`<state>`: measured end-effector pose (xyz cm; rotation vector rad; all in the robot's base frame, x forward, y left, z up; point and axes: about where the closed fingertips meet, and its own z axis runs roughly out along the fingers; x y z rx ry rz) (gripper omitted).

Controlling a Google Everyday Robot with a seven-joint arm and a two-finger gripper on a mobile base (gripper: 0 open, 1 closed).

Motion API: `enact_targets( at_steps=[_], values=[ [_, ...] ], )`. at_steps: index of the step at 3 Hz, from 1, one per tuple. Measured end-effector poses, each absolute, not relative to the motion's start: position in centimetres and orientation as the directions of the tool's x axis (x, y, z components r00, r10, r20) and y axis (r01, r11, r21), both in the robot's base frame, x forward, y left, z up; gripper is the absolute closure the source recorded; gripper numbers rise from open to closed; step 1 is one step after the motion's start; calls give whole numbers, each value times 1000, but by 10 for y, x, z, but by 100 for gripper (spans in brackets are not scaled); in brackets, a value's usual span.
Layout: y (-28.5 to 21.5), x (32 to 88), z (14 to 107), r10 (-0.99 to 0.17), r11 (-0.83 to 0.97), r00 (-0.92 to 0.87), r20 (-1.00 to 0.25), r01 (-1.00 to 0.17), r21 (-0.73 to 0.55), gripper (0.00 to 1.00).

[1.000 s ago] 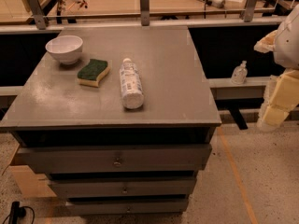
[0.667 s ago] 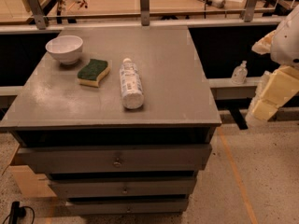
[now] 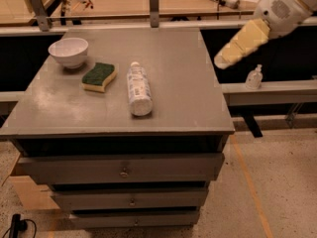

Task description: Place blue plastic bottle into white bowl

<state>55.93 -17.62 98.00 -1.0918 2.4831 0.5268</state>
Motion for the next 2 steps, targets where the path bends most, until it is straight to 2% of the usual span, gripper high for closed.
enact_targets(
  at_steps=[1, 2],
  values=[
    [-180, 575, 1008, -537, 692, -664, -520, -699, 179, 0],
    [-147, 577, 998, -537, 669, -671, -510, -708, 228, 0]
  ],
)
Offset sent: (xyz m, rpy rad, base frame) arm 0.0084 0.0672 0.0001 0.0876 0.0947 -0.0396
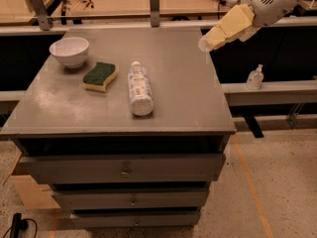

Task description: Place blue plastic bottle into white bowl

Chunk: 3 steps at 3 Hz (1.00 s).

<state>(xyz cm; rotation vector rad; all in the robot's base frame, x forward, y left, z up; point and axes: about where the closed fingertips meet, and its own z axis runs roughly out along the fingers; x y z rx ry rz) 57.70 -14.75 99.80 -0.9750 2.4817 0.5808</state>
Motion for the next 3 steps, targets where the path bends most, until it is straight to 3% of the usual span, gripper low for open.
enact_targets(
  at_steps=[1, 3],
  values=[
    [-87, 572, 973, -512, 719, -751, -416, -640, 270, 0],
    [-11, 566, 939, -409, 823, -867, -285, -485, 296, 0]
  ],
)
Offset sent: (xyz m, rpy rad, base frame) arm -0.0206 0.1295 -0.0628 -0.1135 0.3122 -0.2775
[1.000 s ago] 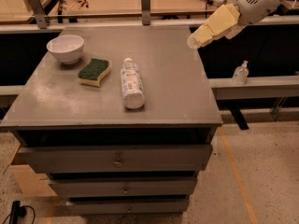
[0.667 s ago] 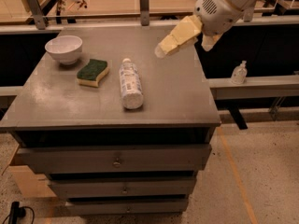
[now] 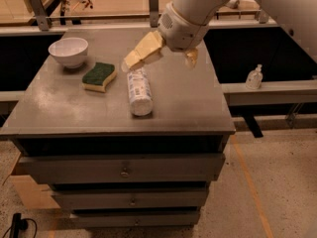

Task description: Place blue plastic bottle into white bowl

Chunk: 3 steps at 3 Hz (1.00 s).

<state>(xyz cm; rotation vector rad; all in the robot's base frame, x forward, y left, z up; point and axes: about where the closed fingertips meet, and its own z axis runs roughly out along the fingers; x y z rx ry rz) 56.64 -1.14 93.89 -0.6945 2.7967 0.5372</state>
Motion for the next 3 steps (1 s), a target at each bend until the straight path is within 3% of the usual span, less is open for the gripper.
enact_targets(
  at_steps=[2, 3],
  values=[
    [-3, 567, 937, -386, 841, -881, -274, -458, 289, 0],
    [39, 591, 932, -365, 867, -888, -279, -433, 244, 0]
  ],
)
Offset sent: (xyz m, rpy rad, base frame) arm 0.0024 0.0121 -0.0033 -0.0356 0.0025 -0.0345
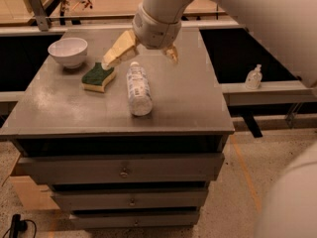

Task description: Place blue plastic bottle into white bowl

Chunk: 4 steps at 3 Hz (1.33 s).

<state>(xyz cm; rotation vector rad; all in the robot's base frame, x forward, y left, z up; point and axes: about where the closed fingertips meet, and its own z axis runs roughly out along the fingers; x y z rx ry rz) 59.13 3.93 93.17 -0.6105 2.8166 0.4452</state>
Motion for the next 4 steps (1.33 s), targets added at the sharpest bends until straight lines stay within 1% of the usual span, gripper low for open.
enact_targets(
  at_steps=[1, 2, 4],
  values=[
    [70, 609, 930, -357, 884, -896, -262, -415, 215, 0],
    [86, 630, 913, -328, 914, -916, -230, -369, 168, 0],
    [82, 652, 868, -307, 941, -936, -173, -326, 94, 0]
  ],
)
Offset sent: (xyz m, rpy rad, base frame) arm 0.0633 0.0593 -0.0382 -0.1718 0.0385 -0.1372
